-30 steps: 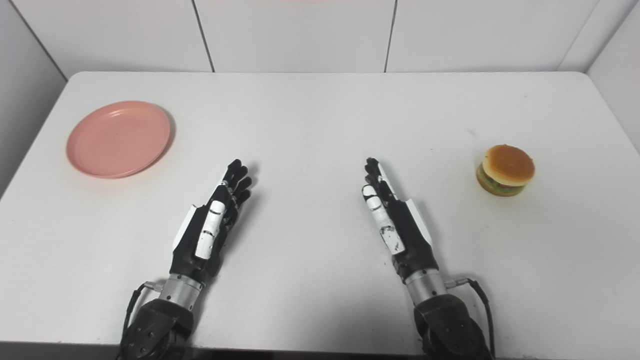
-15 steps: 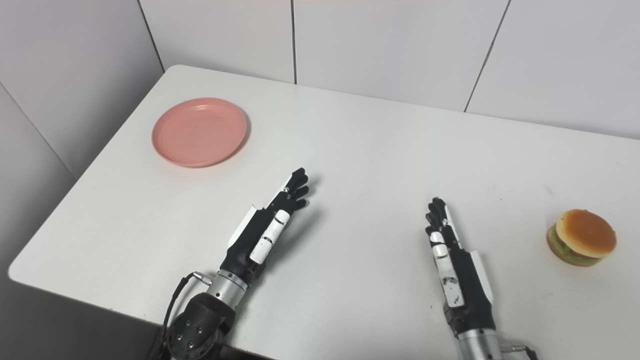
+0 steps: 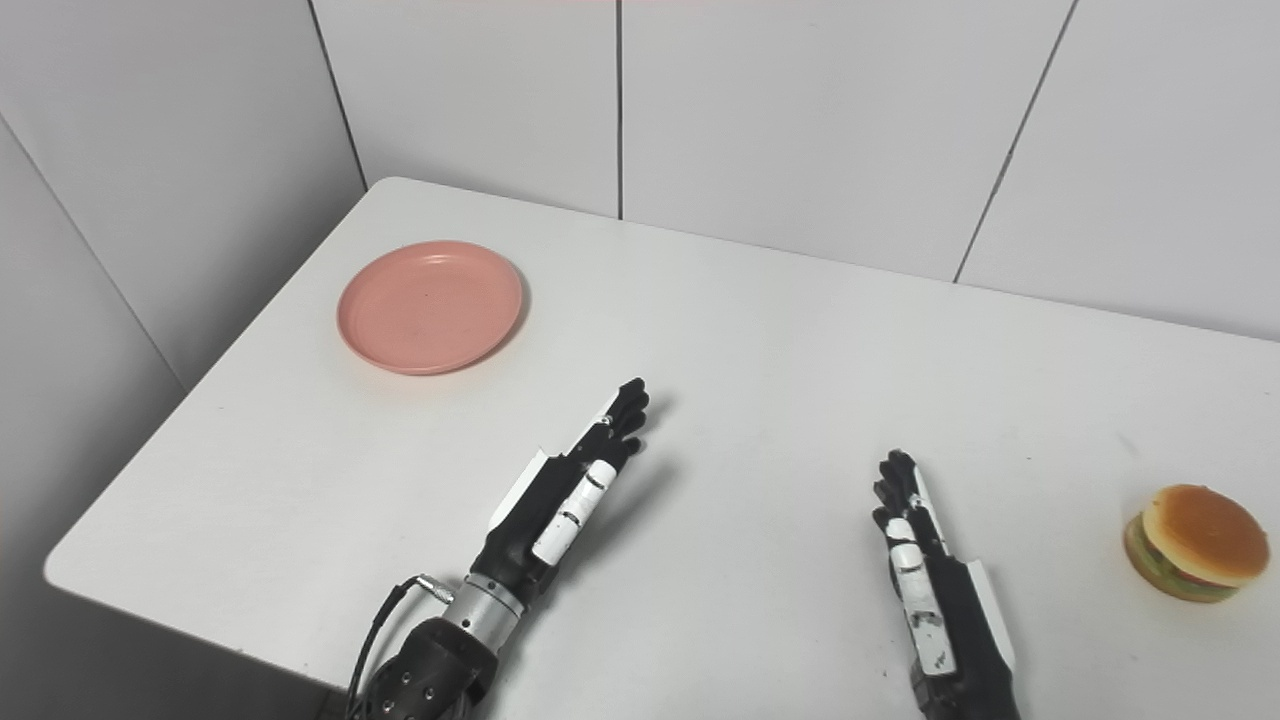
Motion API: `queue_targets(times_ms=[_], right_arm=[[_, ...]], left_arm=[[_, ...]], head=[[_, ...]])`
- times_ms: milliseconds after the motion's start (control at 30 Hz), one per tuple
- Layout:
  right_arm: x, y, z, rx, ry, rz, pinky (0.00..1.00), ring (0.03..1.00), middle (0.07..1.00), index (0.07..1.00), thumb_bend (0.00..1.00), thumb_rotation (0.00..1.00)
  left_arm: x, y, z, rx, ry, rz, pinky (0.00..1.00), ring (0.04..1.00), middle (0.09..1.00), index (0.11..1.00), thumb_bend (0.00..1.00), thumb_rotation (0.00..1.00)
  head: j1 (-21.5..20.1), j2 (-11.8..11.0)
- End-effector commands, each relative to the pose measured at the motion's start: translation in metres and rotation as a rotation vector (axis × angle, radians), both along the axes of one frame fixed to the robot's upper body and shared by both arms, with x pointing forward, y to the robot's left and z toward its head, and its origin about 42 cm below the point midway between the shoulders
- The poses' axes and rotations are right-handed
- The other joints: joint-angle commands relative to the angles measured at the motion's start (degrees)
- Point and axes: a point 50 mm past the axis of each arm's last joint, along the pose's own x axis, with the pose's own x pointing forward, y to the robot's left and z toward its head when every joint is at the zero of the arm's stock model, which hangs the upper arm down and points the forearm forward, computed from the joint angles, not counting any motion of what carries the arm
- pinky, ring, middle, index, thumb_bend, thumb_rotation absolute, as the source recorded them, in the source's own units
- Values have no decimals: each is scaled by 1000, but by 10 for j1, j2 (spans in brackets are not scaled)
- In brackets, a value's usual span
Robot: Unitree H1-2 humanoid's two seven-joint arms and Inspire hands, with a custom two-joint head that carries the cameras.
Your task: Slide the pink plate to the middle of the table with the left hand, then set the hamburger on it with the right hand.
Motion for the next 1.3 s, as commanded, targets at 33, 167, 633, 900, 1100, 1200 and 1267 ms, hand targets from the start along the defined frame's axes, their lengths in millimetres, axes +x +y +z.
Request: queue_targets(times_ms=[33, 167, 633, 900, 1100, 1200, 1267], right_arm=[[-4, -5, -10, -4, 27, -1, 1000, 1000, 1000, 1000, 141, 1000], [-4, -6, -9, -2, 27, 2, 1000, 1000, 1000, 1000, 128, 1000], [-3, -3, -5, 4, 32, 1, 1000, 1000, 1000, 1000, 125, 1000], [-4, -2, -5, 0, 32, 4, 1000, 1000, 1000, 1000, 129, 1000], [-3, 2, -4, 7, 40, 10, 1000, 1000, 1000, 1000, 124, 1000], [-3, 4, -5, 12, 48, 14, 1000, 1000, 1000, 1000, 131, 1000], [-2, 5, -5, 20, 54, 13, 1000, 1000, 1000, 1000, 136, 1000]], left_arm=[[-16, -21, -57, -32, 206, -5, 965, 992, 1000, 1000, 438, 1000], [-15, -21, -56, -38, 205, -5, 968, 990, 1000, 1000, 436, 1000], [-11, -20, -38, -94, 183, -15, 957, 977, 1000, 1000, 422, 1000], [-5, -17, -10, -119, 123, -20, 961, 975, 998, 999, 457, 1000], [0, -15, 17, -131, 49, -30, 952, 969, 993, 991, 445, 1000], [2, -13, 32, -140, 10, -28, 950, 965, 989, 987, 449, 1000], [4, -11, 43, -148, -14, -25, 950, 963, 988, 985, 477, 997]], head=[[3, 3], [5, 5], [12, 7], [20, 8], [21, 6], [22, 6], [22, 6]])
